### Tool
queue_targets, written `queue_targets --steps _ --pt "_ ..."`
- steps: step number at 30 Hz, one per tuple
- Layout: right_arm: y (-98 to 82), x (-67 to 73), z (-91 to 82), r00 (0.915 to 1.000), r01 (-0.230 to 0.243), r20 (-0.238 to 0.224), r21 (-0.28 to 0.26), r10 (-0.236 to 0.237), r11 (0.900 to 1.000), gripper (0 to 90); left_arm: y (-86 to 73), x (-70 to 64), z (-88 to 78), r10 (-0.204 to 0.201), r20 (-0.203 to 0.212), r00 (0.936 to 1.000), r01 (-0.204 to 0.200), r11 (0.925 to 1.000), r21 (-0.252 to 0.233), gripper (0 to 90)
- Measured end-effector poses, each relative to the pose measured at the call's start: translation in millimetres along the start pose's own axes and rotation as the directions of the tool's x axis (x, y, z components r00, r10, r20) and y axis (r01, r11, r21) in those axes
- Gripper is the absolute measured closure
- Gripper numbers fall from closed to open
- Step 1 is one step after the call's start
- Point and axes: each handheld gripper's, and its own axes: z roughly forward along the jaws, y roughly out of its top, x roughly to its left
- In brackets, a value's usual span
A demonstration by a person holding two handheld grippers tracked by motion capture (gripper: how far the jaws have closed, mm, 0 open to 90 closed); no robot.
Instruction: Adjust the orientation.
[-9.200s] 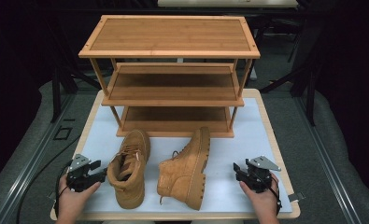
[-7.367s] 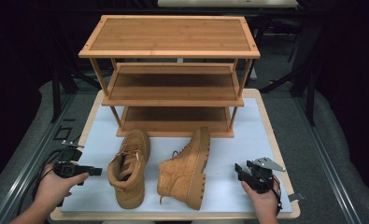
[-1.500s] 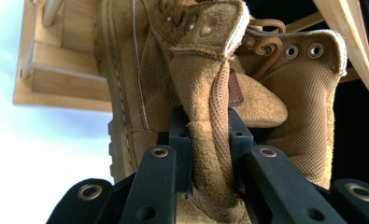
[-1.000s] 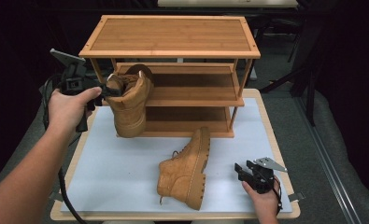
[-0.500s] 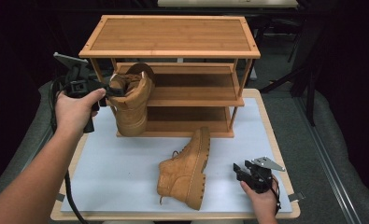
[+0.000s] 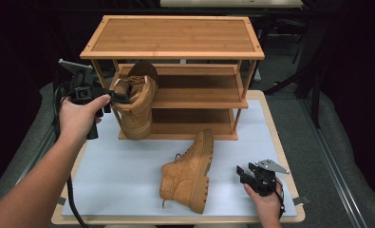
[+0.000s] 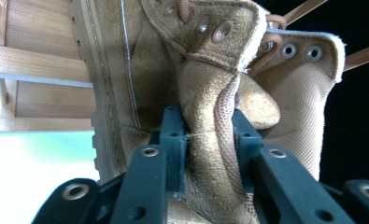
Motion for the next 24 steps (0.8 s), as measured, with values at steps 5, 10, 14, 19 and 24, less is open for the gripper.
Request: queue_targets --steps 5,10,14,19,24 --pt "-0.1 -0.3 -0.9 1.0 0.003 -0.003 -0.005 -0.003 1.0 45.9 2.3 2.0 -4.2 -0.015 0.038 0.9992 0.014 0.9996 0.026 58.7" --pt "0.5 -0.2 -2.5 1.0 0.004 0.002 0.008 -0.004 1.0 45.9 2.9 -1.7 -15.0 0.019 0.026 0.9995 -0.019 0.9998 0.009 55.6" --pt "0.5 -0.1 -2.3 1.0 0.004 0.002 0.008 -0.004 1.0 45.9 1.7 -3.5 -26.3 0.035 0.042 0.9985 -0.035 0.9994 0.005 53.7" --pt "1.0 1.3 -3.0 1.0 0.007 -0.003 0.0 -0.007 1.0 45.9 -4.1 -4.4 -47.3 0.063 0.069 0.9956 -0.063 0.998 -0.002 53.7" --pt "4.6 6.9 -4.8 0.9978 0.043 -0.051 0.026 -0.042 0.999 55.9 -25.9 5.9 -63.7 0.1 0.109 0.989 -0.1 0.995 -0.006 53.8"
